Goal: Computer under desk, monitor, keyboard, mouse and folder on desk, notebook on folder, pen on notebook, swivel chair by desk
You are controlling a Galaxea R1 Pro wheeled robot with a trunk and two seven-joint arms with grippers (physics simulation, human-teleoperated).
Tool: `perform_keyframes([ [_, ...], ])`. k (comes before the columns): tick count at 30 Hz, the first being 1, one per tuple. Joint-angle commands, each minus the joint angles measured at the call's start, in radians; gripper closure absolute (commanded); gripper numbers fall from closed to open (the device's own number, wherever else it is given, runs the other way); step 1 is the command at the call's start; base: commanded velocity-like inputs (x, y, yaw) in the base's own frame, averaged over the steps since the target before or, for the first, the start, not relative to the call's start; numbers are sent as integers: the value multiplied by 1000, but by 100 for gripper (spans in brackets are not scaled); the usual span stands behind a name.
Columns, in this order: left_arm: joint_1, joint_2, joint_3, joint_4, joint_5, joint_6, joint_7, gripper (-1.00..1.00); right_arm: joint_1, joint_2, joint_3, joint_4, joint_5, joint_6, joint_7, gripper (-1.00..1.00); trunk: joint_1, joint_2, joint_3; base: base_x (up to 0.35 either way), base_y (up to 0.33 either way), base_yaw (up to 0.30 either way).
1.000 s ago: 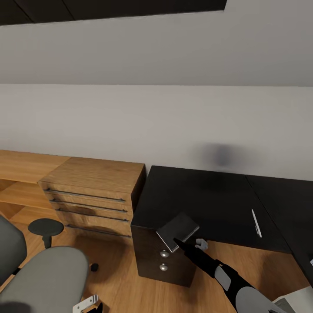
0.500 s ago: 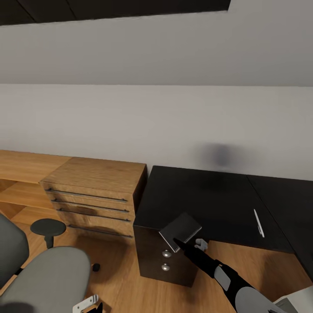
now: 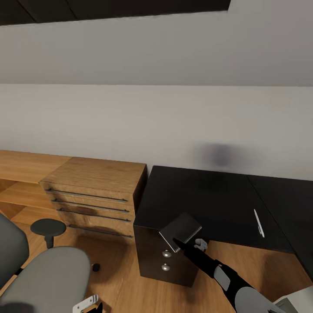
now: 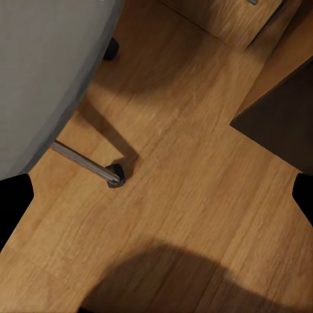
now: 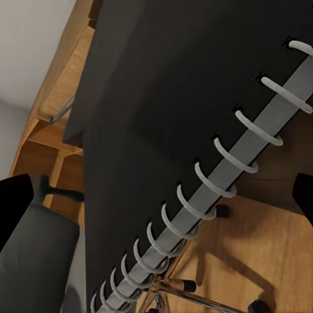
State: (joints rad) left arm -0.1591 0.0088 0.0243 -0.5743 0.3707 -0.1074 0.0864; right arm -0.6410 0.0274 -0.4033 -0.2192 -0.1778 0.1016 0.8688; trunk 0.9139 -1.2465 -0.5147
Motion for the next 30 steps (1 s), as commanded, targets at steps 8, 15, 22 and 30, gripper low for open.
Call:
perform_keyframes([
  [8,0,0,-3,0,9,-3,3,-100,0,0,1,-2,-9,11,-17,-100,0,-1,-1,0,0,0],
  [15,0,0,-3,0,9,-3,3,-100,0,0,1,-2,-9,11,-37,100,0,-1,-1,0,0,0],
  [22,0,0,-3,0,9,-3,3,-100,0,0,1,-2,-9,12,-39,100,0,-1,-1,0,0,0],
  [30,0,0,-3,0,8,-3,3,-100,0,-1,1,-2,-11,11,-39,100,-8,13,5,0,0,0],
])
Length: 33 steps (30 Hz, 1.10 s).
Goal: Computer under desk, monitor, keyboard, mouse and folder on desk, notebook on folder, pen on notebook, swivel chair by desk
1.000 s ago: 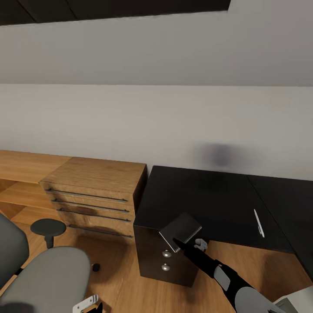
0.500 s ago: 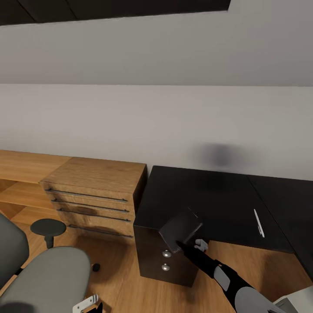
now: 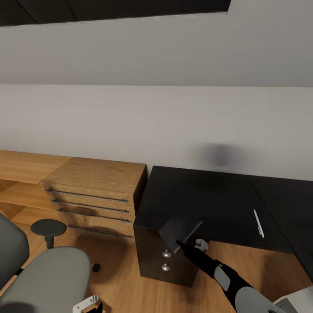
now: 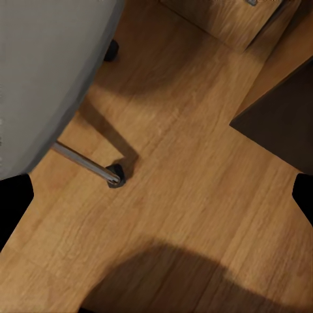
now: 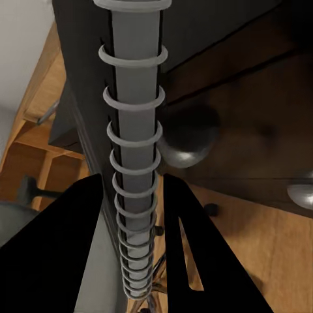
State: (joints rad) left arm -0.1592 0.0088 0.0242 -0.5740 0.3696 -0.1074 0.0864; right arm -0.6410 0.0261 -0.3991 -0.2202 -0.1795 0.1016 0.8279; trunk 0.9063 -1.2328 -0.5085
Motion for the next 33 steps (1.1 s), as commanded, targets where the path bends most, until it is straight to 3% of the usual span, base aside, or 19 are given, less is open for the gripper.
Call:
perform_keyframes([
  [1,0,0,-3,0,9,-3,3,-100,0,0,-3,-1,-9,11,2,100,-4,7,2,0,0,0],
  [28,0,0,-3,0,11,-3,3,-100,0,-6,-4,-2,-15,17,25,100,-107,196,87,0,0,0],
  [33,0,0,-3,0,11,-3,4,-100,0,-4,-3,-2,-15,18,59,100,-127,231,107,0,0,-151],
])
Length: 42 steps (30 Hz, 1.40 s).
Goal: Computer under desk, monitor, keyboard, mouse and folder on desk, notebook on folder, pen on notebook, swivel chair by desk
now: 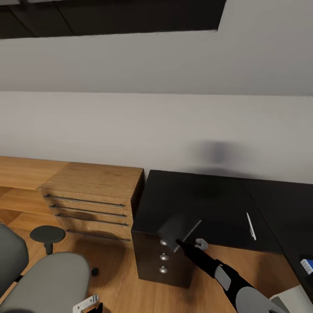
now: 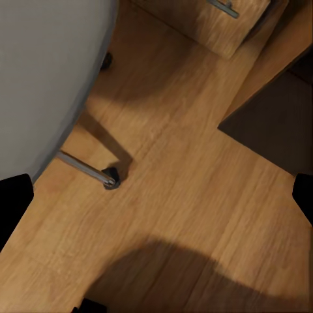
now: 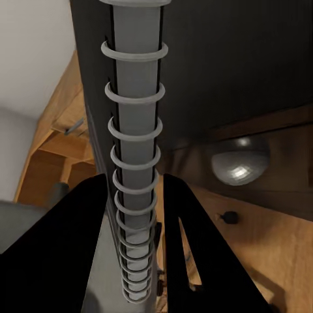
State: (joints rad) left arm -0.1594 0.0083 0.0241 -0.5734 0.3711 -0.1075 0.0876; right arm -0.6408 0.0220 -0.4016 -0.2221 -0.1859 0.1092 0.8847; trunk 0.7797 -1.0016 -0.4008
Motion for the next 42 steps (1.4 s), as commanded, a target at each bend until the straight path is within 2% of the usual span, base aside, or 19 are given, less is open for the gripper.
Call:
perform_keyframes([
  [1,0,0,-3,0,9,-3,2,-100,0,0,0,0,-8,10,5,100,-4,7,3,0,0,-236],
  [16,0,-5,-1,40,9,-4,1,-100,0,-8,0,-4,-8,21,15,100,-61,112,54,0,0,-259],
  [20,0,-6,-1,62,9,-4,5,-100,0,-20,-2,-6,-11,76,17,100,-77,140,67,0,0,-257],
  [23,0,-10,-1,75,9,-4,7,-100,0,-45,-7,-29,-12,160,15,100,-88,161,76,0,0,-223],
  [24,0,-20,-1,83,9,-7,7,-100,0,-51,-8,-46,-12,177,14,100,-92,168,79,0,0,-150],
  [27,0,-32,-1,105,8,-50,7,-100,0,-56,-10,-60,-12,194,12,100,-104,189,88,0,0,-69],
  [30,0,-36,-2,173,8,-164,7,-100,0,-67,-25,-66,-12,206,11,100,-115,210,98,0,0,-19],
  [32,0,-37,-2,199,8,-200,7,-100,0,-75,-30,-67,-13,211,12,100,-123,224,104,0,0,-6],
  [33,0,-37,-1,208,8,-209,7,-100,0,-78,-31,-68,-13,213,12,100,-127,231,107,0,0,-3],
  [34,0,-36,0,241,9,-231,5,-100,0,-93,-35,-69,-14,222,12,100,-130,238,110,0,0,0],
  [39,0,-34,0,306,10,-302,1,-100,0,-108,-37,-70,-14,246,15,100,-146,266,123,0,0,0],
  [42,0,-34,-1,314,9,-308,0,-100,0,-111,-37,-70,-14,246,15,100,-146,266,123,0,0,0],
])
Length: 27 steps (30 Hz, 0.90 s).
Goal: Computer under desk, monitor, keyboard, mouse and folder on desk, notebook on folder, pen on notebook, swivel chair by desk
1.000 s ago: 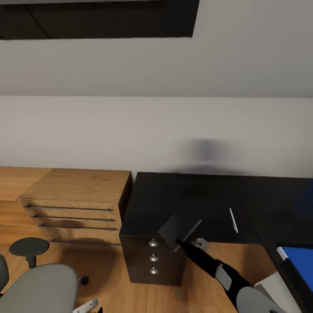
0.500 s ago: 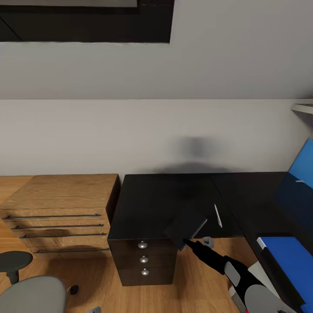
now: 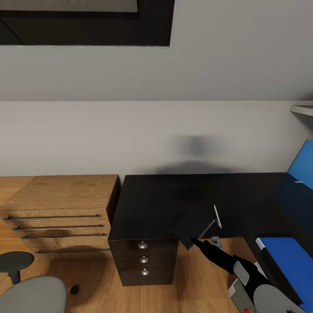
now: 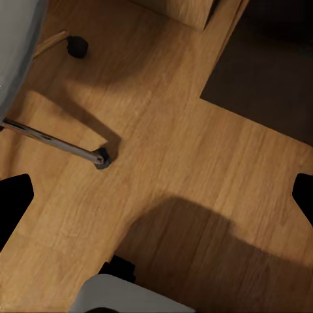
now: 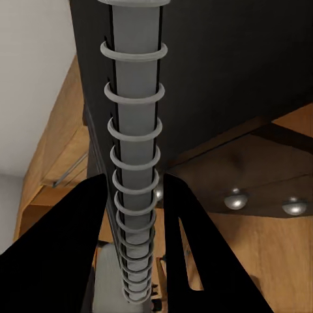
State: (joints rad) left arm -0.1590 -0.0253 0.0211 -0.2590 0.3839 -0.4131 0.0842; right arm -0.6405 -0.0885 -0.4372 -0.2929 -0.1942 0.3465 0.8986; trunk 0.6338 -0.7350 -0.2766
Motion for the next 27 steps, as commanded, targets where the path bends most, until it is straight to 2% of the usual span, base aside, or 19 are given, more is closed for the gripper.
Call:
perform_keyframes([
  [1,-1,0,1,2,-3,-4,3,-100,-1,-2,-2,0,-6,8,1,100,0,-1,-1,0,0,0],
  [8,-1,0,0,5,-5,-8,3,-100,-1,-6,-2,0,-7,21,1,100,0,-1,-1,0,0,0],
  [10,-1,0,0,6,-5,-8,3,-100,-1,-8,-2,0,-7,48,0,100,0,-1,-1,0,0,0],
  [11,-1,0,-1,6,-5,-8,3,-100,-1,-22,-2,-10,-7,109,0,100,0,-1,-1,0,0,0],
  [17,-1,-2,-2,6,-6,-8,3,-100,-1,-42,-1,-111,-6,238,3,100,0,-1,-1,0,-22,0],
  [21,-1,-2,-2,6,-6,-7,3,-100,-1,-45,0,-145,-5,269,3,100,0,-1,-1,0,-140,0],
  [27,-1,-1,-2,6,-6,-8,3,-100,-1,-46,0,-159,-2,277,3,100,0,-1,-1,0,-187,0],
])
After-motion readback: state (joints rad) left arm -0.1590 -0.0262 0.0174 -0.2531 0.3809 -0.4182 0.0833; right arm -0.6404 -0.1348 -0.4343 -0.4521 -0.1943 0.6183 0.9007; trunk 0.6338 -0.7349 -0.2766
